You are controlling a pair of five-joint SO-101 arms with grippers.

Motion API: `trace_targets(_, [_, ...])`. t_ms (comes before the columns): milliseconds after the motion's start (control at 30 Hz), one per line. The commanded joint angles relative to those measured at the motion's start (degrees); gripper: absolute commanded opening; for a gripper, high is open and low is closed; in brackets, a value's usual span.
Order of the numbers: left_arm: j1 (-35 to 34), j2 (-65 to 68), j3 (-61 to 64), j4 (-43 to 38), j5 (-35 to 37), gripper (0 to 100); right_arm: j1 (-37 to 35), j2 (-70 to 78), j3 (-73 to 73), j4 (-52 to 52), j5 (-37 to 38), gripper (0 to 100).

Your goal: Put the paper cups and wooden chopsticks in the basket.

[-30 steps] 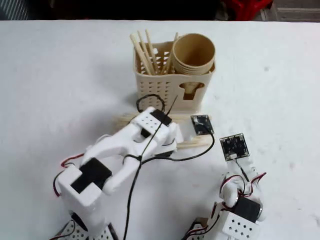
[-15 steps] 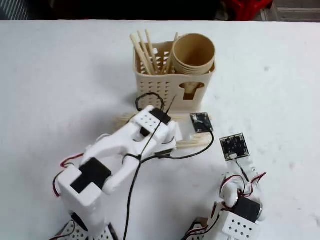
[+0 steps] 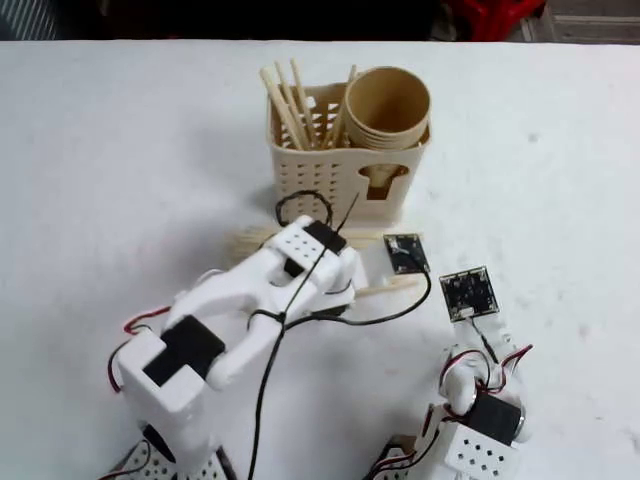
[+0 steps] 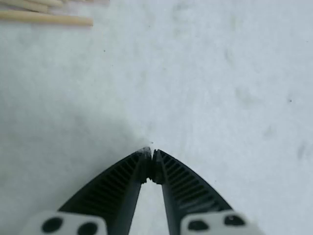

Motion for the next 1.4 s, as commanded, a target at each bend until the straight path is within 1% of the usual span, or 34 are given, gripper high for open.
trace_targets(0, [0.22, -1.01, -1.05, 1.49, -0.53, 2, 0.4, -0.31, 0.44, -0.48, 0.35, 1.8])
trace_targets(100, [-0.13, -5.41, -0.44, 3.43, -0.62, 2, 0.4, -0.31, 0.44, -0.48, 0.35, 1.8])
trace_targets(200, [-0.22, -13.05, 3.08, 4.31, -0.7, 2, 0.4, -0.31, 0.44, -0.48, 0.35, 1.8])
trace_targets(367, [0.04, -29.05, 11.16, 3.78, -0.53, 2, 0.4, -0.31, 0.44, -0.48, 0.35, 1.8])
trace_targets(500, [-1.01, -42.42, 16.88, 1.23, -0.35, 2, 0.4, -0.31, 0.44, -0.48, 0.35, 1.8])
trace_targets(567, [-1.8, -49.36, 19.78, -1.23, 2.11, 2, 0.4, -0.31, 0.44, -0.48, 0.35, 1.8])
trace_targets(700, [-3.74, -62.81, 24.44, -8.88, 8.26, 2, 0.4, -0.31, 0.44, -0.48, 0.35, 1.8])
trace_targets(800, [-5.41, -71.52, 26.64, -16.0, 10.2, 2, 0.4, -0.31, 0.44, -0.48, 0.35, 1.8])
trace_targets(900, [-6.73, -77.32, 26.73, -23.21, 12.04, 2, 0.4, -0.31, 0.44, -0.48, 0.35, 1.8])
trace_targets(1067, [-7.08, -78.81, 22.42, -35.52, 12.48, 2, 0.4, -0.31, 0.44, -0.48, 0.35, 1.8])
trace_targets(1200, [-7.08, -74.07, 18.46, -44.48, 12.57, 2, 0.4, -0.31, 0.44, -0.48, 0.35, 1.8])
trace_targets(1300, [-7.96, -67.56, 13.89, -48.35, 15.12, 2, 0.4, -0.31, 0.44, -0.48, 0.35, 1.8])
trace_targets(1367, [-9.1, -62.11, 8.79, -49.14, 16.79, 2, 0.4, -0.31, 0.44, -0.48, 0.35, 1.8])
